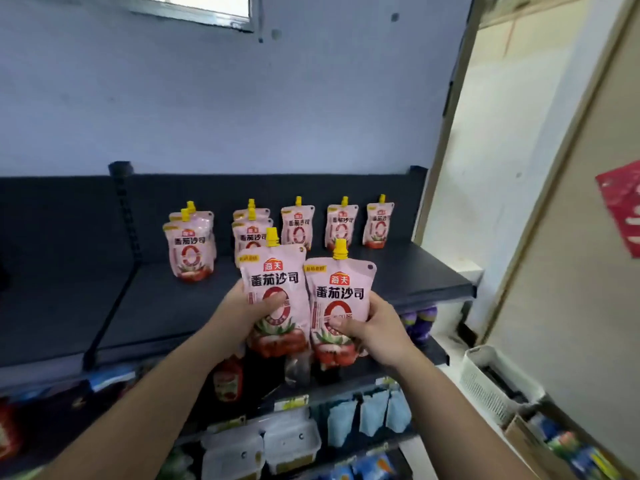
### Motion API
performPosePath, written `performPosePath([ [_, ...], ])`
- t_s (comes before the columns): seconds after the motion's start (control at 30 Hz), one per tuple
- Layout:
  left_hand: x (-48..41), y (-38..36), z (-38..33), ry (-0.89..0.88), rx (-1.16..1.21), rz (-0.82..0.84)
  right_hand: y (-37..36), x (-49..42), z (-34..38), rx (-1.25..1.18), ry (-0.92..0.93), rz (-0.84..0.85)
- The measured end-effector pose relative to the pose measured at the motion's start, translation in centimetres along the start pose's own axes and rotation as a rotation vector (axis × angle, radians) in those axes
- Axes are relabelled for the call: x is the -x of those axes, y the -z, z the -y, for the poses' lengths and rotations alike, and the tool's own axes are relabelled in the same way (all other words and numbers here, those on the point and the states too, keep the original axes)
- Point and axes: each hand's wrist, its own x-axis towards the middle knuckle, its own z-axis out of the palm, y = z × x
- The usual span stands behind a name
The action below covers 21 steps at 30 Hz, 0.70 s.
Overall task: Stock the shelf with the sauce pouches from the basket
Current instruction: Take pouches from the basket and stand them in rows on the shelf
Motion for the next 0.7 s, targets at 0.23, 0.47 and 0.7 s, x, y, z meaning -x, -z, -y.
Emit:
performPosePath([
  [0.23, -11.3, -7.2, 1.9, -0.017, 0.001, 0.056, 8.9, -7.9, -1.4, -0.008, 0.002, -0.107],
  [0.47, -22.5, -8.9, 5.8, 0.064, 0.132, -0.081, 12.6, -18.4, -2.9, -0.026, -0.014, -0.062],
  [0.7, -27.6, -8.2, 9.4, 0.110, 0.170, -0.199, 12.8, -27.2, -6.2, -0.114, -0.051, 0.016],
])
